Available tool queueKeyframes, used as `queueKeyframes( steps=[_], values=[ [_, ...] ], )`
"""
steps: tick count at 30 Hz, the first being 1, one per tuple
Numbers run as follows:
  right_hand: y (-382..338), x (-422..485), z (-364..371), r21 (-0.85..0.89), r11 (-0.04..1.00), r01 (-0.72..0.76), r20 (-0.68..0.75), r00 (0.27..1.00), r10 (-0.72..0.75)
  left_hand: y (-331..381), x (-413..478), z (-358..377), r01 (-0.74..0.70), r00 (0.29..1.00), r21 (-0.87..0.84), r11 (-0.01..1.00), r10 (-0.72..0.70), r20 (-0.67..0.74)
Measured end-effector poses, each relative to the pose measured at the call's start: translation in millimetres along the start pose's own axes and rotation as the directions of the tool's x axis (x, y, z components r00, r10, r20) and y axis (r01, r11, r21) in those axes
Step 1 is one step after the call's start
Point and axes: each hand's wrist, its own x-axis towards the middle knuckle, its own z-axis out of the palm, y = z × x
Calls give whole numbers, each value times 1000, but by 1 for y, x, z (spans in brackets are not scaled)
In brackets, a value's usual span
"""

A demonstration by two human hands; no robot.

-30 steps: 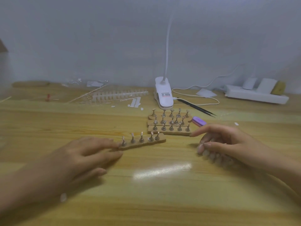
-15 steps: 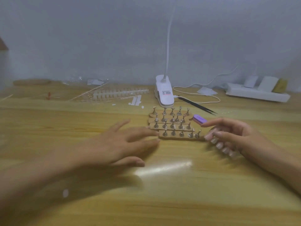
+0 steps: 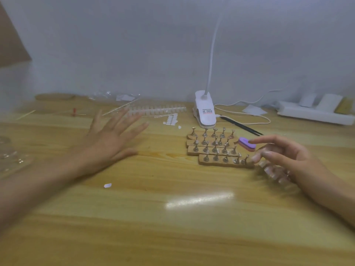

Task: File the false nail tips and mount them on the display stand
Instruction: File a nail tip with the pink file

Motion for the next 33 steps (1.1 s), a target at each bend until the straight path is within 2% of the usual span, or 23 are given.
queueKeyframes(
  steps=[2, 4, 6, 8, 10, 12, 16, 20, 22, 24, 26, 27, 28, 29, 30, 31, 32, 33],
  values=[
    [-4, -2, 2, -10, 1000, 10, -16, 1000, -10, -7, 46, 1, 85, 989, 58, 995, -77, -126],
    [-9, -3, 3, -11, 1000, 18, -10, 1000, -18, -8, 76, -1, 54, 980, -40, 998, -61, -189],
    [-13, -5, 3, -17, 999, 32, 41, 999, -31, -9, 78, 1, -104, 980, -234, 967, 59, -188],
    [-13, -7, 4, -18, 1000, 23, 91, 996, -21, -2, 58, 0, -280, 960, -374, 884, 265, -90],
    [-11, -9, 6, 4, 1000, 1, 109, 994, -1, 9, 16, 4, -425, 896, -357, 832, 444, -34],
    [-7, -9, 9, 8, 1000, -3, 104, 995, 2, 10, -29, 12, -471, 872, -310, 826, 489, -22],
    [1, -2, 15, 21, 1000, 8, 88, 996, -10, -2, -41, 20, -266, 964, -262, 928, 262, -49],
    [3, -3, 15, 21, 999, 48, 54, 997, -49, -31, 21, 31, -49, 999, -141, 989, 48, -12],
    [2, -6, 11, 0, 997, 80, 8, 997, -80, -42, 54, 38, 15, 999, 6, 1000, -15, -42],
    [-1, -8, 8, -13, 994, 112, -25, 993, -112, -41, 79, 34, 85, 985, 133, 988, -62, -164],
    [-7, -8, 8, -21, 989, 148, -34, 988, -149, -24, 92, 22, 120, 937, 23, 992, -106, -331],
    [-11, -7, 10, -26, 986, 163, -27, 986, -163, -10, 94, 14, 59, 911, -100, 993, -95, -401],
    [-15, -7, 12, -33, 984, 174, -10, 985, -175, 8, 93, 4, -53, 897, -265, 963, -71, -436],
    [-20, -6, 16, -41, 982, 183, 24, 983, -182, 31, 87, -7, -163, 909, -460, 873, -49, -415],
    [-24, -5, 22, -49, 981, 189, 72, 980, -186, 57, 78, -18, -225, 941, -653, 723, -13, -339],
    [-28, -4, 29, -53, 980, 194, 124, 975, -186, 83, 69, -28, -212, 973, -819, 533, 35, -229],
    [-32, -2, 37, -55, 979, 196, 169, 968, -184, 106, 60, -35, -140, 989, -924, 356, 91, -115],
    [-34, 1, 45, -59, 979, 198, 201, 963, -182, 124, 53, -37, -65, 990, -971, 231, 135, -35]
  ],
)
